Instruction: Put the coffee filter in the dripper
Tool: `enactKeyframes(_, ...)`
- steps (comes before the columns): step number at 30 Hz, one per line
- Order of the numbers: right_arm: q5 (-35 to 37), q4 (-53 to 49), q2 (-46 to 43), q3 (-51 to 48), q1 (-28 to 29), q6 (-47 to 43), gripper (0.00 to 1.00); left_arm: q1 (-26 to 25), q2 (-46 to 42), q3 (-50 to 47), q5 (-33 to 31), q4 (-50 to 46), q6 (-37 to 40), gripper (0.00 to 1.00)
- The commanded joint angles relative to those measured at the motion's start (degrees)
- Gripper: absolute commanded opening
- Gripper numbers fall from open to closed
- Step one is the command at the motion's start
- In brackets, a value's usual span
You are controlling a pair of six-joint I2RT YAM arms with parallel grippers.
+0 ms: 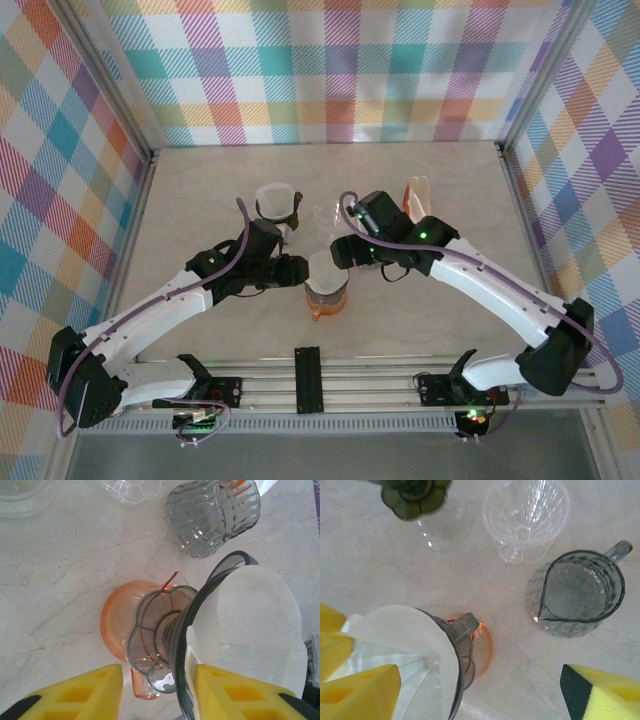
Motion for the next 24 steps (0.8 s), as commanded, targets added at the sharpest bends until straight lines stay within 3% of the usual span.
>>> enactKeyframes(1,0.38,1.79,-1.79,-1.75,-0.2,1.39,0.85,0.81,-1.95,0.6,0.13,0.33,-0.5,0.49)
enactKeyframes(9,4.54,2.87,-7.87,-5.62,-0.35,3.82,0.86,0.85,-4.87,1.8,-0.19,-0.16,-0.64,0.64)
enactKeyframes(24,3.33,1.2,-15.98,-19.09,-0.95,8.55,0.78,0.98,-6.2,0.08,-1.69,-1.85,-0.89,0.63)
